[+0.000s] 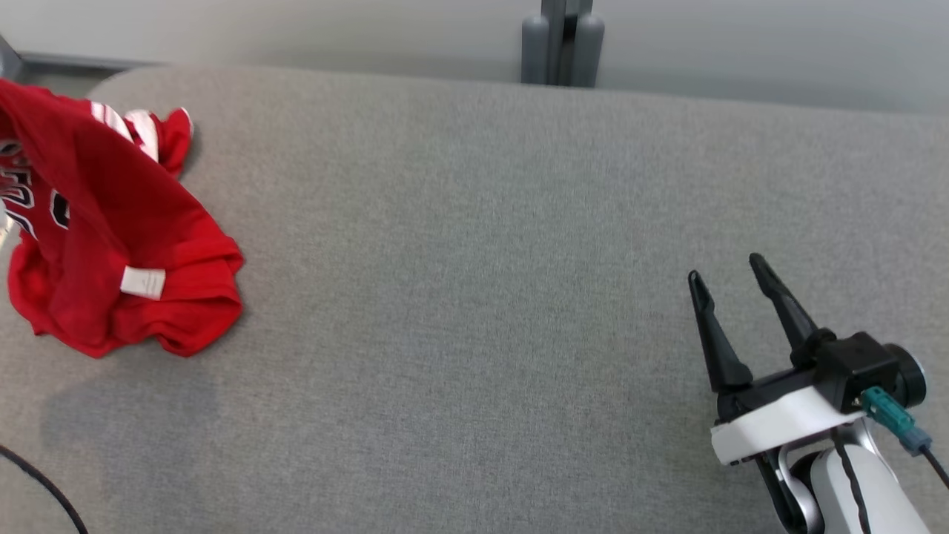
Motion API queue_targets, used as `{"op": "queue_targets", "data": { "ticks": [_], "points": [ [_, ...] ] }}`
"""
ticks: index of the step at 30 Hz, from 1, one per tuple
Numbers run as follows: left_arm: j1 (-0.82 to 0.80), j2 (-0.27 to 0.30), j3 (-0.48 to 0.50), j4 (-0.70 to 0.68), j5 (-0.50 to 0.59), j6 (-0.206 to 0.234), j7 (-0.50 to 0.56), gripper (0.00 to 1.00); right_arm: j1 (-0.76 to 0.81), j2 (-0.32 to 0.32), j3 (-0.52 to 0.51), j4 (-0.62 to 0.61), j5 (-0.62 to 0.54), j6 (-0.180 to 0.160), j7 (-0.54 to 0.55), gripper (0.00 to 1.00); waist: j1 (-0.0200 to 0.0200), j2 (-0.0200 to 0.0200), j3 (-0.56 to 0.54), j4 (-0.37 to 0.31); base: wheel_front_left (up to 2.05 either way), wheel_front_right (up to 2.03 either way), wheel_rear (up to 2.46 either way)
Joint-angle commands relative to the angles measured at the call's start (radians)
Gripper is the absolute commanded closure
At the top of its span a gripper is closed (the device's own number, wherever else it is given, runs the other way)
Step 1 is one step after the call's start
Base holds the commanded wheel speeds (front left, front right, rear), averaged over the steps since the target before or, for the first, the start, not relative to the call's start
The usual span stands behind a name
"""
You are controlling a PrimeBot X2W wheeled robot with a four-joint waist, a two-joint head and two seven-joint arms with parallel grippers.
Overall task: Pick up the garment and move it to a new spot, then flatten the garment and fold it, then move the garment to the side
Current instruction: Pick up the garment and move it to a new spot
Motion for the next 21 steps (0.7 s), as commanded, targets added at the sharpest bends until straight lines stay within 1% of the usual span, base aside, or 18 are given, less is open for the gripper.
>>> {"op": "queue_targets", "data": {
  "ticks": [1, 3, 5, 7, 12, 16, 18, 21],
  "points": [
    [0.033, 0.003, 0.006, -0.031, 0.002, 0.011, -0.005, 1.0, 0.014, -0.002, 0.0, -0.001, 0.009, 0.0, -0.007, 0.0, 0.0, 0.0, -0.064, 0.01, 0.0, 0.0, 0.0],
    [0.117, -0.005, 0.008, -0.119, -0.003, 0.029, -0.005, 1.0, 0.033, 0.005, 0.005, 0.001, 0.011, 0.0, -0.008, 0.0, 0.0, 0.0, -0.101, 0.002, 0.0, 0.0, 0.0],
    [0.204, -0.008, 0.012, -0.22, -0.011, 0.051, 0.019, 1.0, 0.05, 0.012, 0.006, -0.003, 0.013, 0.0, -0.005, 0.0, 0.0, 0.0, -0.128, -0.009, 0.0, 0.0, 0.0],
    [0.301, -0.007, 0.022, -0.332, -0.017, 0.088, 0.045, 1.0, 0.064, 0.017, 0.012, -0.006, 0.016, 0.0, -0.003, 0.0, 0.0, 0.0, -0.153, -0.025, 0.0, 0.0, 0.0],
    [0.554, -0.023, 0.021, -0.651, -0.002, 0.202, 0.128, 1.0, 0.104, 0.023, 0.006, -0.023, 0.018, 0.0, 0.006, 0.0, 0.0, 0.0, -0.194, -0.063, 0.0, 0.0, 0.0],
    [0.692, -0.052, -0.025, -0.871, 0.025, 0.27, 0.201, 1.0, 0.126, 0.029, -0.009, -0.047, 0.015, 0.0, 0.02, 0.0, 0.0, 0.0, -0.202, -0.095, 0.0, 0.0, 0.0],
    [0.729, -0.062, -0.057, -0.945, 0.035, 0.285, 0.231, 1.0, 0.13, 0.03, -0.014, -0.061, 0.012, 0.0, 0.023, 0.0, 0.0, 0.0, -0.197, -0.116, 0.0, 0.0, 0.0],
    [0.746, -0.084, -0.115, -1.01, 0.054, 0.289, 0.266, 1.0, 0.126, 0.032, -0.017, -0.079, 0.01, 0.0, 0.032, 0.0, 0.0, 0.0, -0.183, -0.154, 0.0, 0.0, 0.0]
  ]
}}
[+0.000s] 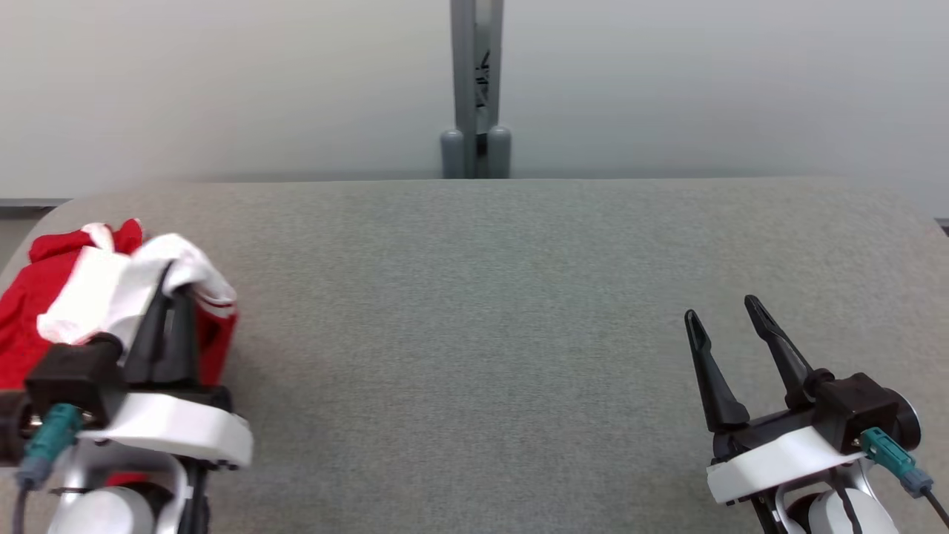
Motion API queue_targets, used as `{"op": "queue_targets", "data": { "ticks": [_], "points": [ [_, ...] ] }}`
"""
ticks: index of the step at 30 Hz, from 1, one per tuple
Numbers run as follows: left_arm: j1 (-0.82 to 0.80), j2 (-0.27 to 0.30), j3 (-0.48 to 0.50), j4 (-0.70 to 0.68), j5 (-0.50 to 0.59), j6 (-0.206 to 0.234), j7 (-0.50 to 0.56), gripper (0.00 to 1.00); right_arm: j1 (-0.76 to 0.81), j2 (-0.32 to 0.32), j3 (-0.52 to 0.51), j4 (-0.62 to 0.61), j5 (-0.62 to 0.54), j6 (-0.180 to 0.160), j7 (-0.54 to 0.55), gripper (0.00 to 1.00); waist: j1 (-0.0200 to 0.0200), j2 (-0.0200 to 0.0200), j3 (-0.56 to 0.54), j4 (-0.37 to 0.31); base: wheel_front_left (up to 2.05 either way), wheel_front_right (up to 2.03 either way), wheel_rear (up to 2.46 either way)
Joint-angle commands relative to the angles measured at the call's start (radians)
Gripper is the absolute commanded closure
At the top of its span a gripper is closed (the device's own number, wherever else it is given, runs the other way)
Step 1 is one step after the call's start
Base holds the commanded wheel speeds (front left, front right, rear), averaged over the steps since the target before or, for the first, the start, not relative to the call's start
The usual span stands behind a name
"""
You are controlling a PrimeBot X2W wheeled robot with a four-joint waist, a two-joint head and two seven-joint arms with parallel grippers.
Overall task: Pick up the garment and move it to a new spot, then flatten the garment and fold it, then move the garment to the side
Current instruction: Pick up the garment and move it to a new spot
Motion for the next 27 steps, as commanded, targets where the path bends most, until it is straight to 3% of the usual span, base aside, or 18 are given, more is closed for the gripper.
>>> {"op": "queue_targets", "data": {
  "ticks": [1, 4, 16, 27],
  "points": [
    [-0.002, -0.012, -0.016, -0.012, 0.001, -0.004, 0.006, 1.0, 0.002, -0.002, -0.002, -0.005, -0.001, 0.0, 0.005, 0.0, 0.0, 0.0, 0.016, -0.036, 0.0, 0.0, 0.0],
    [-0.027, -0.029, -0.063, -0.012, 0.011, -0.019, 0.023, 1.0, -0.012, 0.0, 0.0, -0.019, 0.001, 0.0, 0.008, 0.0, 0.0, 0.0, 0.037, -0.084, 0.0, 0.0, 0.0],
    [-0.217, -0.151, -0.245, 0.136, -0.002, -0.16, 0.02, 1.0, -0.053, 0.009, -0.014, -0.03, 0.004, 0.0, -0.008, 0.0, 0.0, 0.0, 0.139, -0.266, 0.0, 0.0, 0.0],
    [-0.417, -0.276, -0.354, 0.335, 0.015, -0.261, -0.015, 1.0, -0.085, 0.014, -0.04, -0.029, 0.005, 0.0, -0.023, 0.0, 0.0, 0.0, 0.228, -0.351, 0.0, 0.0, 0.0]
  ]
}}
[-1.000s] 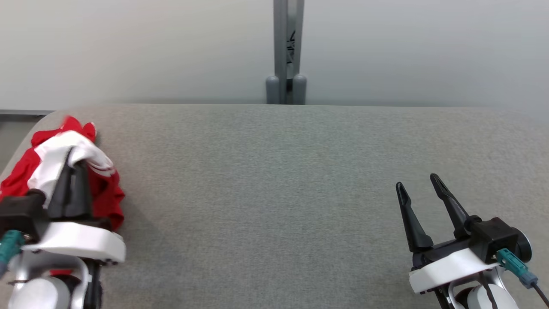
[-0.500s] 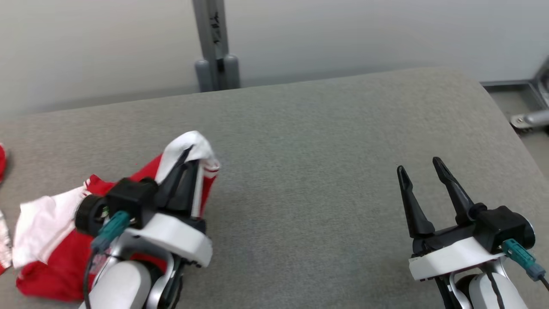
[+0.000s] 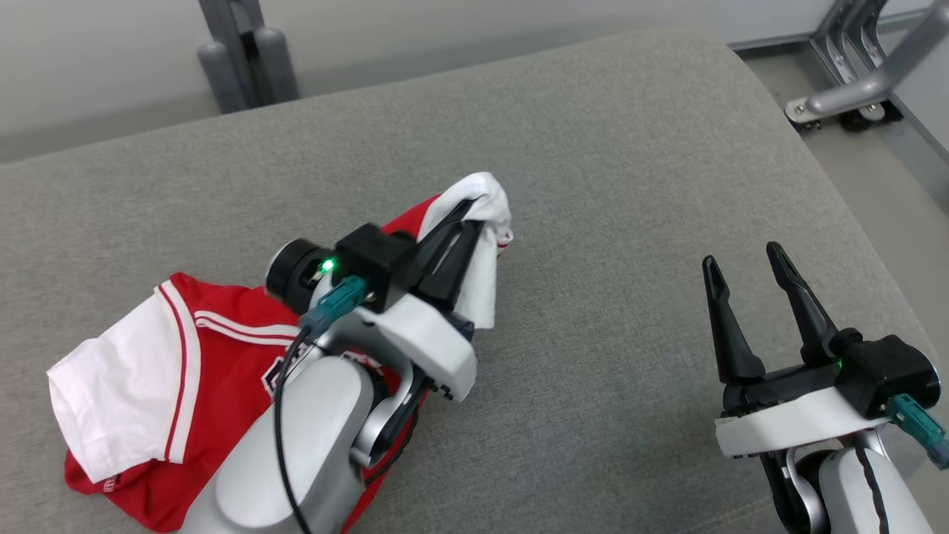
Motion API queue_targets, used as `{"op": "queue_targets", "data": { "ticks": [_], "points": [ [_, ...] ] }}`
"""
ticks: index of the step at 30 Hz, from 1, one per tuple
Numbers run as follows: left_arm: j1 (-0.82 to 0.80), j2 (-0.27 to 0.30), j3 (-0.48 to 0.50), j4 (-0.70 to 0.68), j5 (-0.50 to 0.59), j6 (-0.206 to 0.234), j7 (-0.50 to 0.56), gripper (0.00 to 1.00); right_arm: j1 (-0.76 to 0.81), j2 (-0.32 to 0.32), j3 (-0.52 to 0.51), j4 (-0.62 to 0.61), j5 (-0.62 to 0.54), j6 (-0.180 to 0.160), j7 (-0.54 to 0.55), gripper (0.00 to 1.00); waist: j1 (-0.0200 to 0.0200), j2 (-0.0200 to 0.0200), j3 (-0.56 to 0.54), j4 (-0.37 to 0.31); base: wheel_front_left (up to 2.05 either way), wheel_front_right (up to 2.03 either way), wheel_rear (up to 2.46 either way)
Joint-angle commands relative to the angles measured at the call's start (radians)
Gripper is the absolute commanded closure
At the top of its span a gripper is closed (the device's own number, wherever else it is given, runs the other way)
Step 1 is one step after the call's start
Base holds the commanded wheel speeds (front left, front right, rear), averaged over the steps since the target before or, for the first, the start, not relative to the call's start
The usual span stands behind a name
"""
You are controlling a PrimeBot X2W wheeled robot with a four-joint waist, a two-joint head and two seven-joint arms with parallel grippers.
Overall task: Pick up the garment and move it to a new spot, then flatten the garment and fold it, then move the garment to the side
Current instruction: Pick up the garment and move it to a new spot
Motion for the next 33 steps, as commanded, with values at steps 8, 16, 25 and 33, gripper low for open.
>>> {"op": "queue_targets", "data": {
  "ticks": [8, 16, 25, 33],
  "points": [
    [-0.114, -0.048, -0.054, 0.212, -0.018, -0.069, -0.01, 1.0, -0.037, 0.002, 0.003, 0.018, 0.019, 0.0, -0.023, 0.0, 0.0, 0.0, 0.078, -0.054, 0.0, 0.0, 0.0],
    [-0.108, -0.067, -0.08, 0.33, -0.036, -0.075, -0.049, 0.0, -0.041, 0.002, -0.011, 0.046, 0.023, 0.0, -0.032, 0.0, 0.0, 0.0, 0.062, -0.015, 0.0, 0.0, 0.0],
    [-0.013, -0.009, -0.006, 0.317, -0.074, -0.012, -0.137, 0.0, -0.029, 0.001, -0.014, 0.064, 0.019, 0.0, -0.038, 0.0, 0.0, 0.0, -0.003, 0.076, 0.0, 0.0, 0.0],
    [0.092, 0.107, 0.138, 0.239, -0.107, 0.107, -0.208, 0.0, 0.005, 0.001, -0.029, 0.085, 0.004, 0.0, -0.026, 0.0, 0.0, 0.0, -0.074, 0.17, 0.0, 0.0, 0.0]
  ]
}}
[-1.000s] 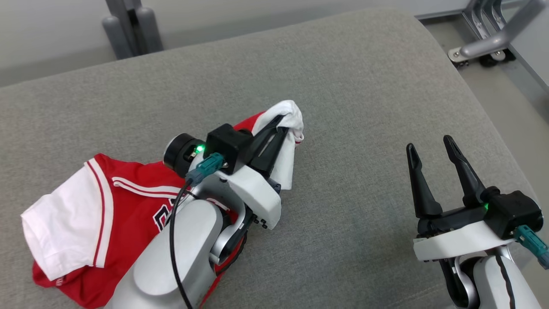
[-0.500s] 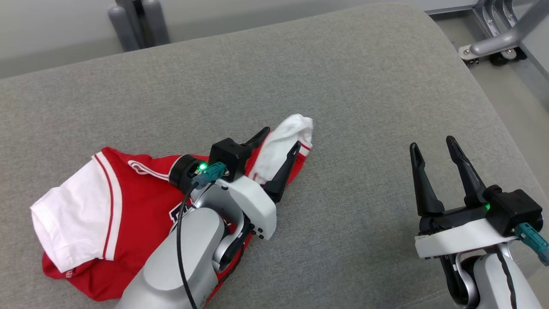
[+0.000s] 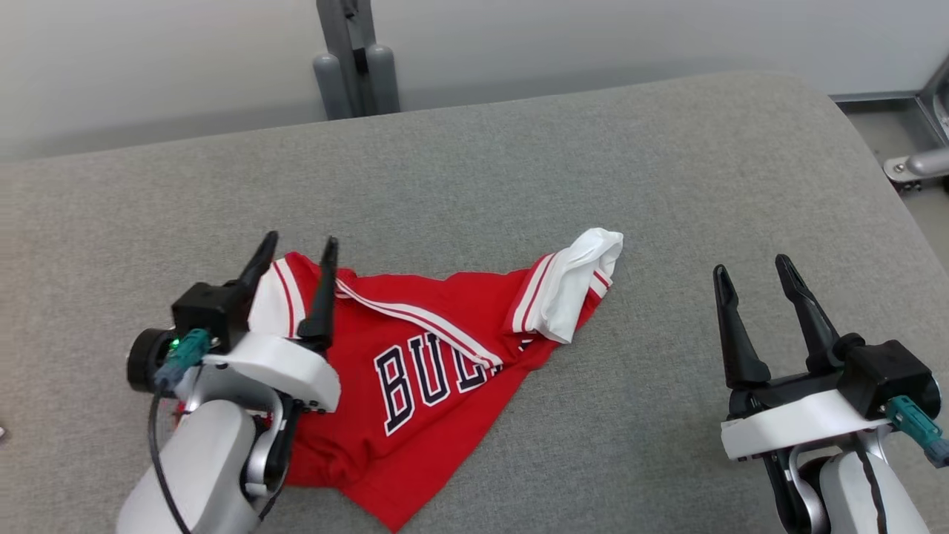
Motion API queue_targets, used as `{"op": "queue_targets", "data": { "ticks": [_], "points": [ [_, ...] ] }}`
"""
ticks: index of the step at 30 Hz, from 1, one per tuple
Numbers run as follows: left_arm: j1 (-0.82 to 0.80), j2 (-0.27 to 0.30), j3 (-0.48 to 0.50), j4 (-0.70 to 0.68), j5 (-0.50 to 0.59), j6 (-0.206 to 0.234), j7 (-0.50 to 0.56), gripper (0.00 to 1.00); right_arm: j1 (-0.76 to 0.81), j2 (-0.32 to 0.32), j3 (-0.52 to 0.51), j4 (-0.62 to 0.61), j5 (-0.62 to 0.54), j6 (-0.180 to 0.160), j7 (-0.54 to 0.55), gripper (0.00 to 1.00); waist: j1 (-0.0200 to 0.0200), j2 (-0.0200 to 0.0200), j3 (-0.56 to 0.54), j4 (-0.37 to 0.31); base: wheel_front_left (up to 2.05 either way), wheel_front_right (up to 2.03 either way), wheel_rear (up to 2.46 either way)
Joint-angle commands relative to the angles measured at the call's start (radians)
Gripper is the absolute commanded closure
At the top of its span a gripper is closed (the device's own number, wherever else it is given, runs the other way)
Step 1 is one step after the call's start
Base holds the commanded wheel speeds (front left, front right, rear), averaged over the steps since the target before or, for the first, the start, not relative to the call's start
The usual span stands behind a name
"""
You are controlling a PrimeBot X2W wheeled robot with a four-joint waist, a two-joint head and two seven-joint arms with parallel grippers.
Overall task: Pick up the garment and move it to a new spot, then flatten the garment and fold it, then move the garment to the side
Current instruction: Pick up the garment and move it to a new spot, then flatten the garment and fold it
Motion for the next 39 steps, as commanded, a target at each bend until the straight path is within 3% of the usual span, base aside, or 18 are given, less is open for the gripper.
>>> {"op": "queue_targets", "data": {
  "ticks": [1, 12, 20, 39],
  "points": [
    [0.029, 0.021, 0.028, -0.016, -0.014, 0.022, -0.014, 0.0, 0.021, -0.006, -0.002, 0.005, -0.007, 0.0, 0.005, 0.0, 0.0, 0.0, -0.038, 0.036, 0.0, 0.0, 0.0],
    [0.206, 0.122, 0.106, -0.167, -0.007, 0.121, -0.03, 0.0, 0.061, -0.013, -0.003, 0.041, -0.014, 0.0, 0.034, 0.0, 0.0, 0.0, -0.121, 0.073, 0.0, 0.0, 0.0],
    [0.355, 0.158, 0.111, -0.315, 0.009, 0.195, -0.013, 0.0, 0.11, -0.027, -0.012, 0.039, -0.015, 0.0, 0.062, 0.0, 0.0, 0.0, -0.171, 0.076, 0.0, 0.0, 0.0],
    [0.469, 0.198, 0.12, -0.427, -0.005, 0.253, 0.04, 0.0, 0.177, -0.023, -0.05, -0.006, -0.006, 0.0, 0.105, 0.0, 0.0, 0.0, -0.191, 0.076, 0.0, 0.0, 0.0]
  ]
}}
